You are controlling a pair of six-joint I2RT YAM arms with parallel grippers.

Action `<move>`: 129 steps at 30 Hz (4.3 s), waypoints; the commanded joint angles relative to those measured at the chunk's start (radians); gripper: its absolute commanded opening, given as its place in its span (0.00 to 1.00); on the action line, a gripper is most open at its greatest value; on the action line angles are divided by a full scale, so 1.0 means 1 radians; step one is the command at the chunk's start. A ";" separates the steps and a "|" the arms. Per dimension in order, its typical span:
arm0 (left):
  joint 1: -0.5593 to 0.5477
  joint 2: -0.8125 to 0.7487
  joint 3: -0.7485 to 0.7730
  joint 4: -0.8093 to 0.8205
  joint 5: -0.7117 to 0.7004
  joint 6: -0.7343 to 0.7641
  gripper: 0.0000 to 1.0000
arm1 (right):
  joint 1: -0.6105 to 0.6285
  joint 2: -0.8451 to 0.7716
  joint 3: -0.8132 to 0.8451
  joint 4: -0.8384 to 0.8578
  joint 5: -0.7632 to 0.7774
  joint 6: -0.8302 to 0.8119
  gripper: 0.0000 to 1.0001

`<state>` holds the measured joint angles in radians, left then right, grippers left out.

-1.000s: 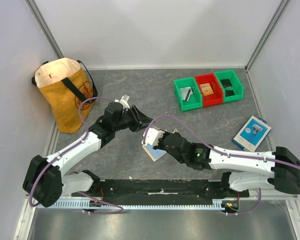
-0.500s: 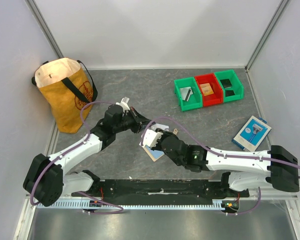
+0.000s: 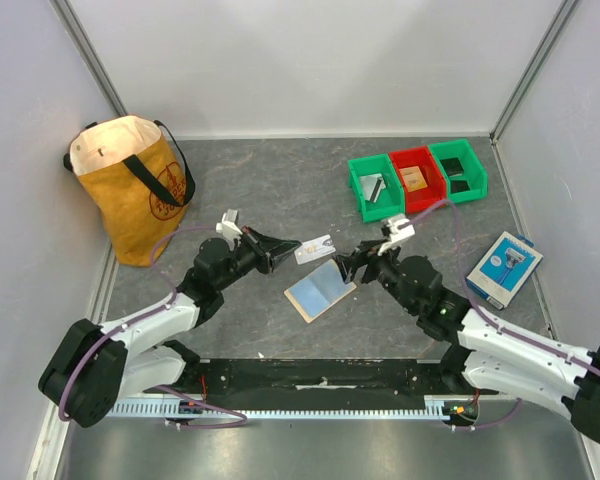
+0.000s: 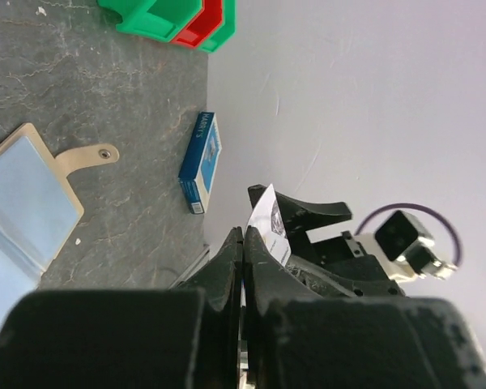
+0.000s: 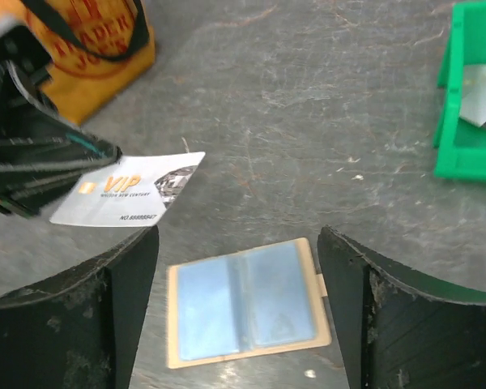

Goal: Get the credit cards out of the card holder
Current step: Place the credit card in the storage box, then remove the credit card from the card holder.

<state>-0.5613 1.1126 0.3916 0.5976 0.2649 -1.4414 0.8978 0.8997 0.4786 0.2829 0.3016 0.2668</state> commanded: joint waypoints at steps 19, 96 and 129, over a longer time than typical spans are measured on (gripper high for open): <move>-0.006 0.099 -0.073 0.479 -0.044 -0.109 0.02 | -0.079 0.221 -0.227 0.860 -0.205 0.727 0.73; 0.498 -0.186 0.259 -0.900 0.315 0.977 0.81 | -0.760 0.880 0.690 -0.129 -0.342 0.115 0.58; -0.187 0.188 0.288 -0.656 -0.047 0.717 0.54 | -0.304 0.438 0.203 -0.272 -0.567 0.046 0.59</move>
<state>-0.7296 1.2385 0.6331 -0.1173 0.2516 -0.7013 0.5919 1.3075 0.7044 0.0196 -0.2272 0.3248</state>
